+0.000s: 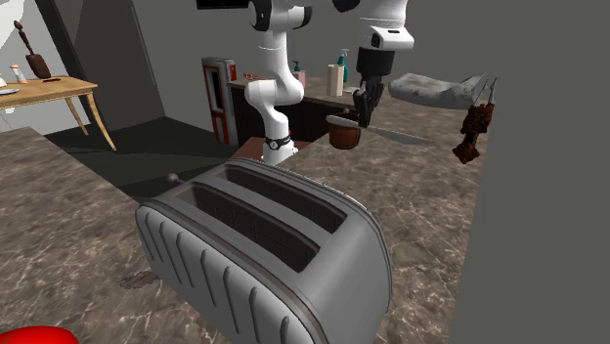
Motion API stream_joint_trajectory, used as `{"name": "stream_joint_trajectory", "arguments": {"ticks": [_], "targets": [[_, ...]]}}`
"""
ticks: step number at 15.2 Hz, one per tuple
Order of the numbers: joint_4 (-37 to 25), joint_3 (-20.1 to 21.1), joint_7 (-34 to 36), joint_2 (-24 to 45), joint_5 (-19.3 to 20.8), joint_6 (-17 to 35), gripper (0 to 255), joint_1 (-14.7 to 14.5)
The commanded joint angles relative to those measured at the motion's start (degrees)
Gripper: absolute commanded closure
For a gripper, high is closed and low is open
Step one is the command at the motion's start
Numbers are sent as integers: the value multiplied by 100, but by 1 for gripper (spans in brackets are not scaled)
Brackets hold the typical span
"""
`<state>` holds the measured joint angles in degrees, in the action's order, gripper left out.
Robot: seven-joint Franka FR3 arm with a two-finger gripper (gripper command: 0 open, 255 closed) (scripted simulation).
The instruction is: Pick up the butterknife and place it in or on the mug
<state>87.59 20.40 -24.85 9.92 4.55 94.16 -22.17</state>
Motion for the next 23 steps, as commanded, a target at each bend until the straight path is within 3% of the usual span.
{"name": "stream_joint_trajectory", "arguments": {"ticks": [1,11,23], "targets": [[657,30,10,-514,-174,170,255,39],[2789,153,164,-2645,-972,306,255,-201],[4305,357,687,-4906,-1869,-317,255,-938]]}}
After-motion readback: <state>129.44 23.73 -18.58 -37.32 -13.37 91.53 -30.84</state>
